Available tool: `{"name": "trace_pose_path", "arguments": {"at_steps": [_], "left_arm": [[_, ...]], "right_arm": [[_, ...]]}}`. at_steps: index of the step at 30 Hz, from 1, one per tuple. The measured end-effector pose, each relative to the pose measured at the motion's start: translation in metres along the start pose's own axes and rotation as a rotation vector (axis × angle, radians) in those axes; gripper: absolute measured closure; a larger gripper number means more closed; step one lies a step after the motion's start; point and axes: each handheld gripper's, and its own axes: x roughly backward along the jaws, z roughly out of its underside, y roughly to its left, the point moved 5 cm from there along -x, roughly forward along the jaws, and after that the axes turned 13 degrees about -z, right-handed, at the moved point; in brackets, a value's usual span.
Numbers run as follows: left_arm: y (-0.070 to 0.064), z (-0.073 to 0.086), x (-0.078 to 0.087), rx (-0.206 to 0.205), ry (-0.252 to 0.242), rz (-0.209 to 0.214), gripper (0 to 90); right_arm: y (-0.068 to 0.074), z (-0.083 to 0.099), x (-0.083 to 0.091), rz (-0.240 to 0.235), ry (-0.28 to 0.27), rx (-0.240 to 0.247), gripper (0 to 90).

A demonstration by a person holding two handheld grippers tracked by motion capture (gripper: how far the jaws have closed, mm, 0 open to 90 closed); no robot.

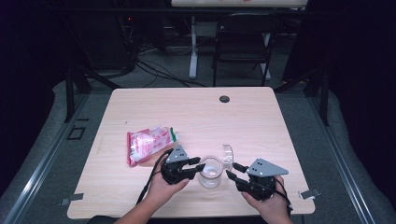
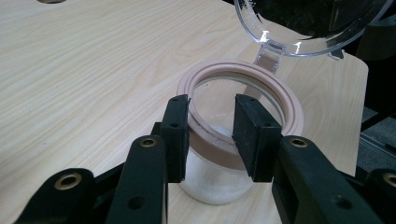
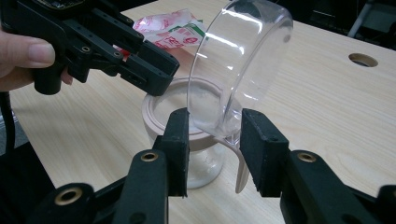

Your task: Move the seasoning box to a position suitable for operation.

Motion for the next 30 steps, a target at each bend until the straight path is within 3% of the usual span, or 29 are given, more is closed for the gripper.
{"name": "trace_pose_path", "arguments": {"at_steps": [6, 9, 15, 22, 24, 30], "left_arm": [[0.001, 0.001, 0.000, 0.061, 0.002, 0.032, 65.2], [0.000, 0.001, 0.001, 0.062, -0.004, 0.029, 61.6], [0.004, -0.002, 0.004, 0.063, -0.040, -0.002, 55.7], [0.009, 0.003, 0.007, 0.061, -0.027, -0.029, 55.0], [0.010, 0.004, 0.008, 0.065, -0.028, -0.035, 55.0], [0.013, 0.008, 0.011, 0.067, -0.023, -0.055, 55.0]], "right_arm": [[-0.006, 0.002, 0.002, 0.015, -0.013, -0.026, 65.3], [-0.010, 0.004, 0.001, 0.013, -0.025, -0.062, 60.0], [-0.013, 0.011, -0.009, 0.038, -0.015, -0.090, 58.3], [-0.019, 0.014, -0.020, 0.065, -0.031, -0.122, 51.3], [-0.021, 0.014, -0.024, 0.060, -0.043, -0.141, 52.7], [-0.024, 0.015, -0.032, 0.073, -0.033, -0.123, 60.8]]}}
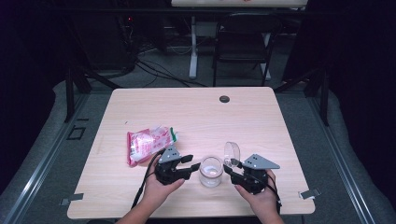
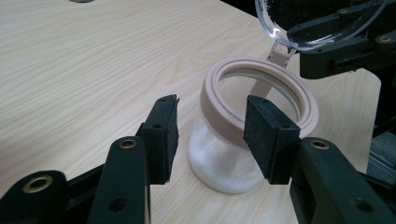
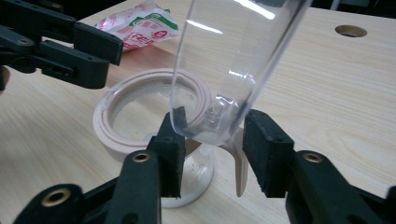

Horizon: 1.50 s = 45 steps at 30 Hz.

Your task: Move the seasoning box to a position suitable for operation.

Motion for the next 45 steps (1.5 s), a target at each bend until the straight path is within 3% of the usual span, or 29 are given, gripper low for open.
{"name": "trace_pose_path", "arguments": {"at_steps": [6, 15, 22, 26, 38, 45], "left_arm": [[0.006, 0.003, 0.006, 0.000, 0.001, -0.022, 55.0], [0.016, 0.010, 0.014, -0.037, 0.010, -0.095, 55.3], [0.027, 0.016, 0.022, -0.009, 0.011, -0.125, 56.1], [0.034, 0.018, 0.027, 0.002, 0.010, -0.140, 55.8], [0.059, 0.027, 0.037, 0.034, 0.026, -0.211, 56.0], [0.076, 0.032, 0.041, 0.044, 0.015, -0.262, 48.2]], "right_arm": [[-0.015, -0.002, 0.001, 0.019, -0.023, -0.038, 62.9], [-0.026, -0.006, -0.005, -0.033, -0.045, -0.083, 63.1], [-0.032, -0.010, -0.013, -0.057, -0.049, -0.093, 70.0], [-0.035, -0.012, -0.013, -0.091, -0.025, -0.089, 73.3], [-0.050, -0.016, -0.012, -0.111, -0.014, -0.098, 73.5], [-0.067, -0.019, -0.004, -0.106, -0.039, -0.126, 66.3]]}}
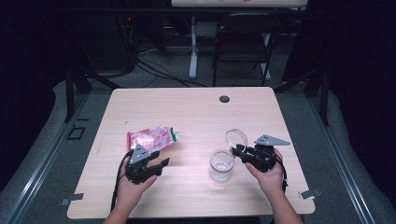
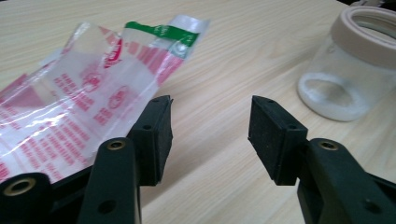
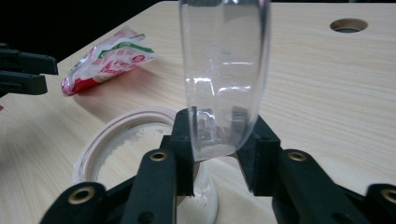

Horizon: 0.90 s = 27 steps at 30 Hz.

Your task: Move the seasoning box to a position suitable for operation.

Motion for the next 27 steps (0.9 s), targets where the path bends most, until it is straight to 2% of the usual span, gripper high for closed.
{"name": "trace_pose_path", "arguments": {"at_steps": [2, 4, 7, 11, 14, 18, 21, 24, 27], "left_arm": [[0.006, 0.000, 0.000, -0.011, -0.003, -0.015, 45.7], [0.010, 0.000, -0.001, -0.013, -0.002, -0.012, 44.3], [0.016, 0.000, -0.001, -0.005, 0.003, -0.023, 44.3], [0.022, -0.001, -0.004, -0.027, -0.015, -0.074, 43.8], [0.025, 0.001, -0.010, -0.037, -0.002, -0.099, 39.8], [0.025, 0.000, -0.018, -0.065, 0.019, -0.131, 34.9], [0.024, -0.001, -0.026, -0.089, 0.036, -0.167, 32.9], [0.021, -0.003, -0.033, -0.105, 0.050, -0.173, 32.8], [0.019, -0.005, -0.041, -0.141, 0.058, -0.177, 36.5]], "right_arm": [[-0.002, -0.001, 0.001, 0.002, -0.014, -0.004, 61.9], [-0.004, -0.001, 0.003, 0.004, -0.025, -0.011, 58.8], [-0.004, -0.001, 0.006, 0.009, -0.024, -0.003, 56.5], [-0.002, -0.001, 0.008, 0.011, -0.043, -0.002, 54.3], [0.001, 0.000, 0.011, 0.002, -0.045, 0.010, 51.5], [0.004, 0.002, 0.016, 0.014, -0.041, 0.032, 51.1], [0.005, 0.004, 0.022, 0.024, -0.049, 0.028, 51.1], [0.006, 0.007, 0.028, 0.033, -0.056, 0.032, 51.1], [0.009, 0.009, 0.036, 0.039, -0.080, 0.048, 51.1]]}}
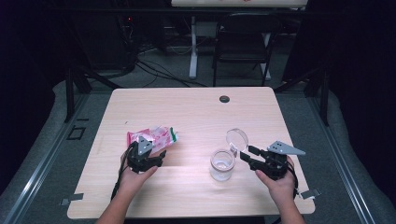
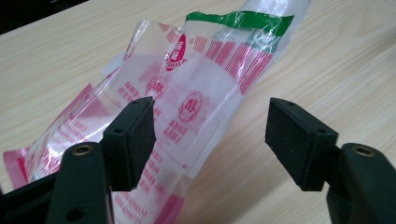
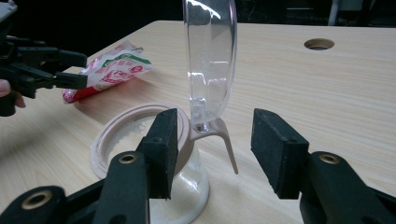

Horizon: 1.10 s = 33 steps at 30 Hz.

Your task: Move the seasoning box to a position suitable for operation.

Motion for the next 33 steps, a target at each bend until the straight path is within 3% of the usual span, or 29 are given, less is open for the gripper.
{"name": "trace_pose_path", "arguments": {"at_steps": [5, 14, 18, 29, 33], "left_arm": [[-0.006, -0.001, -0.017, -0.038, 0.044, -0.011, 39.1], [-0.003, -0.004, -0.035, -0.064, 0.068, -0.089, 46.3], [0.000, -0.003, -0.042, -0.047, 0.085, -0.101, 52.1], [0.014, -0.001, -0.047, 0.027, 0.115, -0.079, 76.9], [0.019, -0.001, -0.046, 0.055, 0.123, -0.070, 81.6]], "right_arm": [[0.003, 0.002, 0.009, 0.022, -0.014, 0.019, 50.4], [0.003, 0.011, 0.023, 0.056, -0.005, 0.000, 51.0], [0.003, 0.013, 0.028, 0.072, -0.005, -0.005, 51.0], [0.003, 0.015, 0.032, 0.079, -0.013, -0.013, 51.1], [0.003, 0.016, 0.031, 0.083, -0.006, -0.014, 51.3]]}}
